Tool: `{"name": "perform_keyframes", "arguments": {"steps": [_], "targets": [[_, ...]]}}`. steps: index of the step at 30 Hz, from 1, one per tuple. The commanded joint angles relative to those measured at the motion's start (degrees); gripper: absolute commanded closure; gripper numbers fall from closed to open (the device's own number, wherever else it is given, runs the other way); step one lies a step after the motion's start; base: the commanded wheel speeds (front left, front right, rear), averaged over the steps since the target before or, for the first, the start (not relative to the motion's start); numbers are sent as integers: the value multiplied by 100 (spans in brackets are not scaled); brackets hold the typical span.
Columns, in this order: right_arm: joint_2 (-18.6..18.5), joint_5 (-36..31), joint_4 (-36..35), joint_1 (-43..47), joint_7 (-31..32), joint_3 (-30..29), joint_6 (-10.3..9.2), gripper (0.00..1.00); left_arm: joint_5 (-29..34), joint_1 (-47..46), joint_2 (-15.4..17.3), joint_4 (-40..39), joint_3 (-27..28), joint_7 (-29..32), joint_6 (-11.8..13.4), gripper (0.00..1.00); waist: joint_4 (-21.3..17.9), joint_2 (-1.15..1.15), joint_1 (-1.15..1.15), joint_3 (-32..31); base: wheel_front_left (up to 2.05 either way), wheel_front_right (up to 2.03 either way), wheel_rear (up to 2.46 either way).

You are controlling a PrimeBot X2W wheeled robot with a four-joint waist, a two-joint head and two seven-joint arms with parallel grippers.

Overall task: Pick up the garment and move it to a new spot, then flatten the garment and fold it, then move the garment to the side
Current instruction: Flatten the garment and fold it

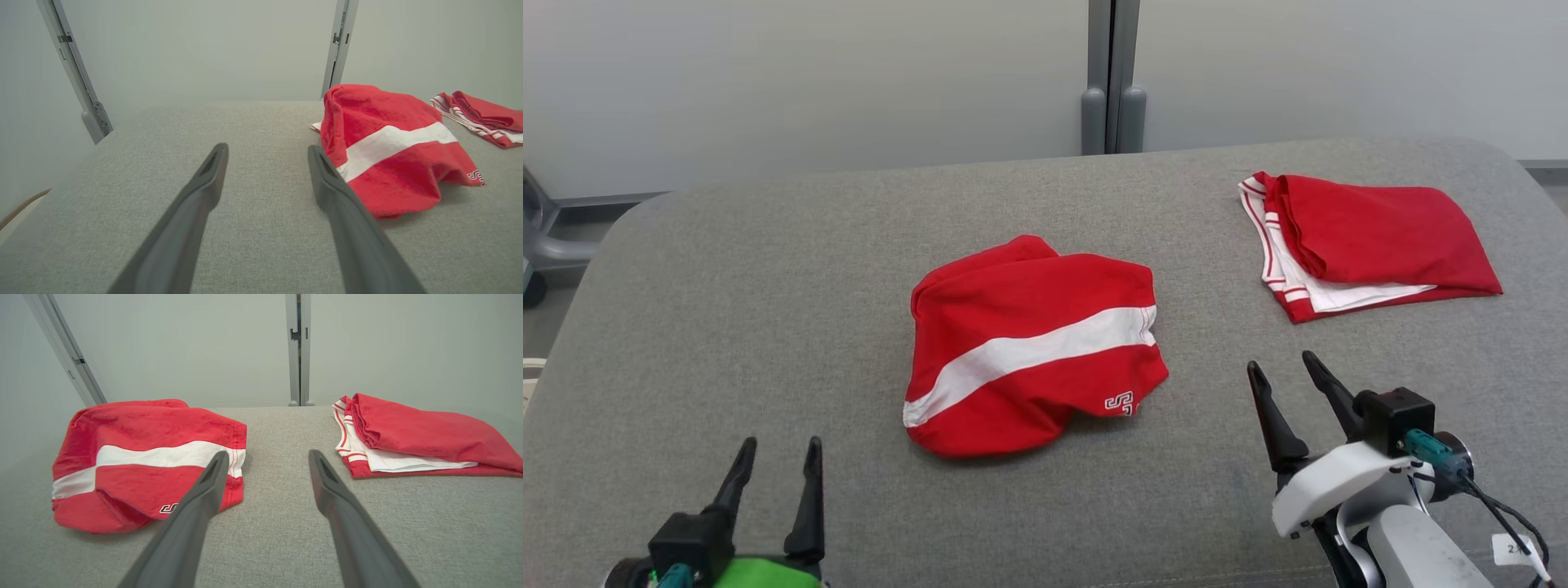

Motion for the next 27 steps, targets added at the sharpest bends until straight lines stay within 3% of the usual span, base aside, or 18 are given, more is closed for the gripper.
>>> {"name": "perform_keyframes", "arguments": {"steps": [1, 6, 16, 27], "targets": [[-54, 49, 176, -212, -20, 73, -2, 0, -55, -220, 48, 120, -186, -8, -30, 0, 24, 0, 0, 67, 0, 0, 0], [-63, 170, 778, -763, -17, 375, -2, 0, -583, -718, 118, 640, -940, 106, -54, 0, 78, 0, 0, 265, 0, 0, 0], [61, 460, 2104, -2121, -20, 941, -2, 0, -1805, -2043, 632, 1709, -2413, 80, -46, 0, 110, 0, 0, 893, 0, 0, 0], [167, 1005, 3300, -3120, -22, 1666, -2, 0, -2601, -3072, 701, 2593, -3477, 4, -46, 0, 248, 0, 0, 1362, 0, 0, 0]]}}
